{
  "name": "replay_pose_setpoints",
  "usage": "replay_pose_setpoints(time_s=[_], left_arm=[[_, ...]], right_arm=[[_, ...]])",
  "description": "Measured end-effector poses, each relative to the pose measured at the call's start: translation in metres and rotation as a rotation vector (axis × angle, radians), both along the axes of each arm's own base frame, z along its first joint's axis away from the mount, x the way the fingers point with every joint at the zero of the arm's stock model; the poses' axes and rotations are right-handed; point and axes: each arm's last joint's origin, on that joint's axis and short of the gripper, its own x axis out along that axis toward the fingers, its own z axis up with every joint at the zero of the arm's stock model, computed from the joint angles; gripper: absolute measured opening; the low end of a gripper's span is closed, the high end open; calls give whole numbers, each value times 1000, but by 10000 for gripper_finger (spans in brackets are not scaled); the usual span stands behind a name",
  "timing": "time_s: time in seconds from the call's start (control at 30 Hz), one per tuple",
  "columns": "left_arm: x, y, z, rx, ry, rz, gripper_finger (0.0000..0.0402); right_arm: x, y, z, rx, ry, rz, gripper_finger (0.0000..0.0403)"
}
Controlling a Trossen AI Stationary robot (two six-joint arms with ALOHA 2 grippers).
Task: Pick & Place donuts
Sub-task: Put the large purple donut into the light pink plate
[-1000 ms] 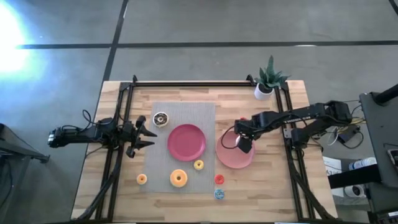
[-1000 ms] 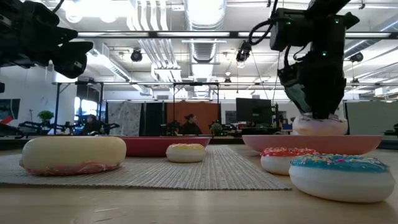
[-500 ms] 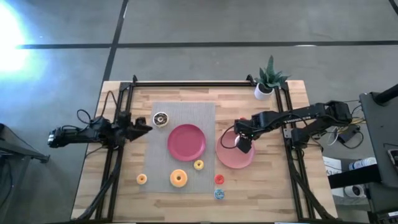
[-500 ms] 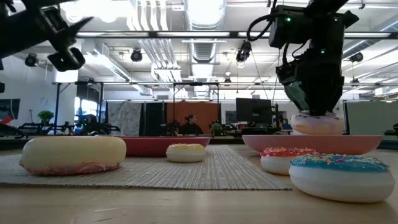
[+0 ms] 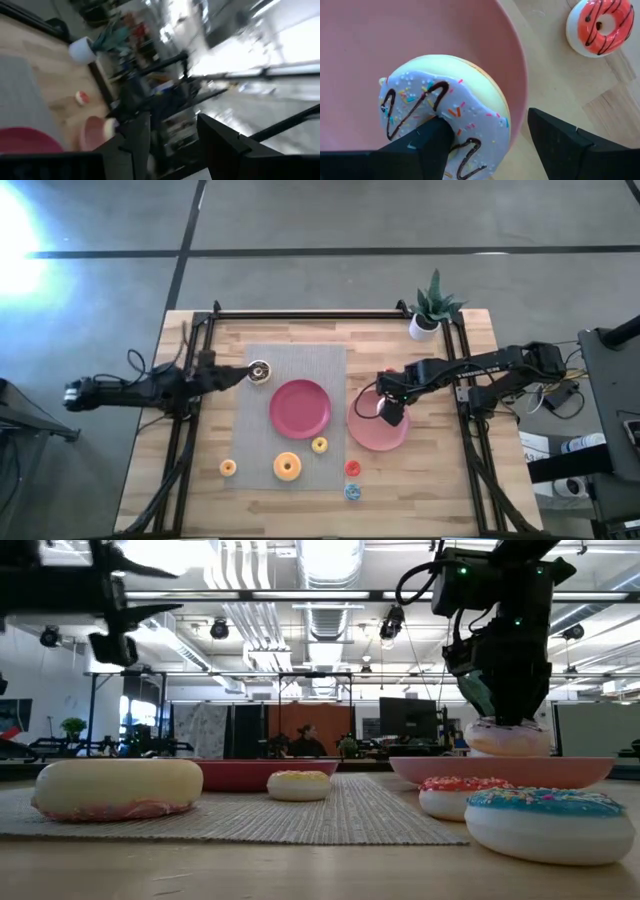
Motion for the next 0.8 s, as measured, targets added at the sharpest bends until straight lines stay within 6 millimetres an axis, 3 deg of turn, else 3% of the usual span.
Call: replay_pose_setpoints(time_s=[0.1, 0.2, 0.33, 0.43, 0.53, 0.7, 0.8], left_arm=[[22, 0, 21, 175, 112, -16, 137], [50, 0, 35, 455, 270, -18, 137], [89, 2, 34, 723, 500, -71, 137], [117, 1, 16, 790, 635, -164, 137], [147, 1, 19, 859, 604, -213, 137], [187, -3, -2, 962, 657, -268, 137], [209, -9, 5, 1034, 521, -248, 137]], right_arm=[[0, 0, 0, 1, -3, -4, 246], [0, -2, 0, 50, -9, -49, 246], [-1, -6, -2, 96, -7, -147, 241], [0, -7, -3, 110, -17, -184, 241], [2, -7, -2, 145, -48, -214, 240], [6, -8, -1, 190, -85, -293, 240], [8, -10, -1, 216, -103, -353, 240]])
